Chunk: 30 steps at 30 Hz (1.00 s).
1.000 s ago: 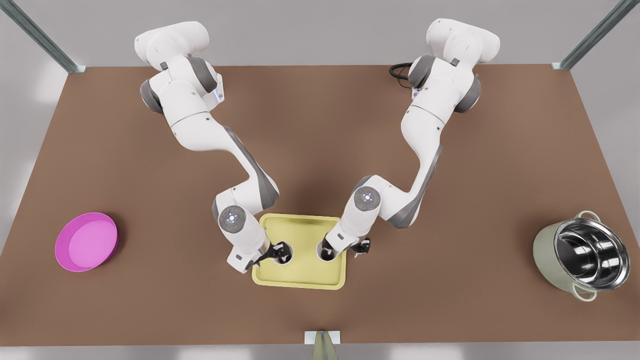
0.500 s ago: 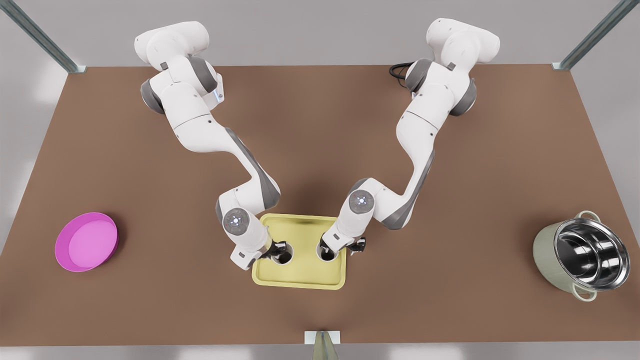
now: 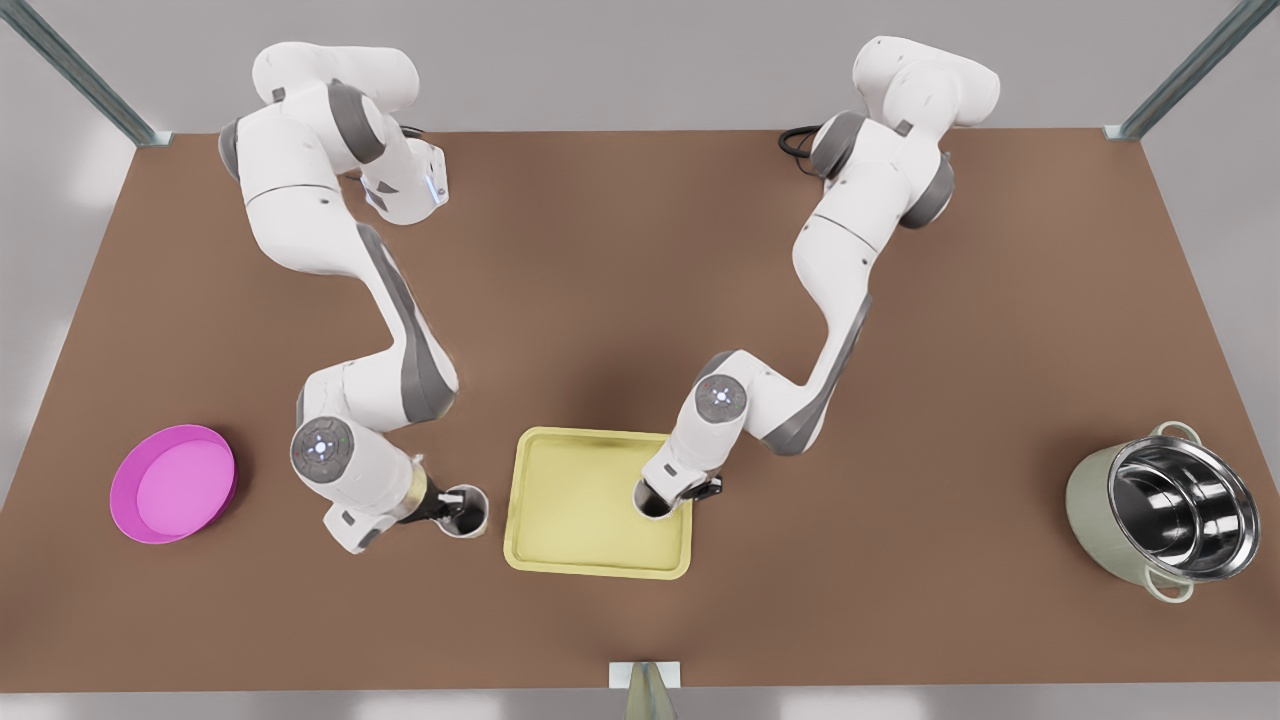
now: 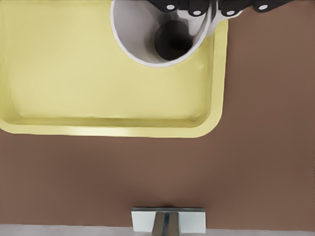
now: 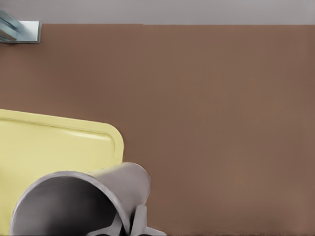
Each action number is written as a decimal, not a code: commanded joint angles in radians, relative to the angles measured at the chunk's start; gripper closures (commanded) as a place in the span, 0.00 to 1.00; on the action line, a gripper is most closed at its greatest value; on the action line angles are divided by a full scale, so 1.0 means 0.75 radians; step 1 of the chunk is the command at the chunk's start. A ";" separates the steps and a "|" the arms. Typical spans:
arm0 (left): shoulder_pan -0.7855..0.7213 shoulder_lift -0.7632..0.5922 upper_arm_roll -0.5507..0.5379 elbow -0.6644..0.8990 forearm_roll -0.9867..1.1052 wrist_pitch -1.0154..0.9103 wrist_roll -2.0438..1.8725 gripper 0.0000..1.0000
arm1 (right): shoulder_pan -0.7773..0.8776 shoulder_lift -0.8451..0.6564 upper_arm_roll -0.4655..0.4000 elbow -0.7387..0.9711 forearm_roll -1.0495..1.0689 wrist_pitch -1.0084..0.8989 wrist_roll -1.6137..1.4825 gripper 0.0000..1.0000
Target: Use the left arm to pick up the white IKEA cup from the tray and place it on the middle-left position; use the right arm to pick up the white IKEA cup from the tray and place it on the middle-right position
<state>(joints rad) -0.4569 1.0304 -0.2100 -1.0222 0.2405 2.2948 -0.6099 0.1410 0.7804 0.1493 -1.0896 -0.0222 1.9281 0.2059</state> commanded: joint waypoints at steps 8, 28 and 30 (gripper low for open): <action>0.296 -0.300 -0.068 -0.167 -0.153 -0.340 0.387 0.97 | -0.278 0.019 -0.042 -0.001 -0.064 -0.184 -0.796 0.97; 0.703 -0.384 -0.070 -0.578 -0.345 0.147 1.267 0.95 | -0.280 0.187 -0.207 -0.003 -0.071 0.270 -0.976 0.96; 0.703 -0.384 -0.070 -0.578 -0.345 0.147 1.267 0.88 | -0.280 0.187 -0.207 -0.003 -0.069 0.270 -0.974 0.95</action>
<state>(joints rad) 0.0705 0.7438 -0.2619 -1.4556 0.0080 2.3557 -0.0225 -0.0690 0.9216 -0.0062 -1.0926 -0.0550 2.1005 -0.3987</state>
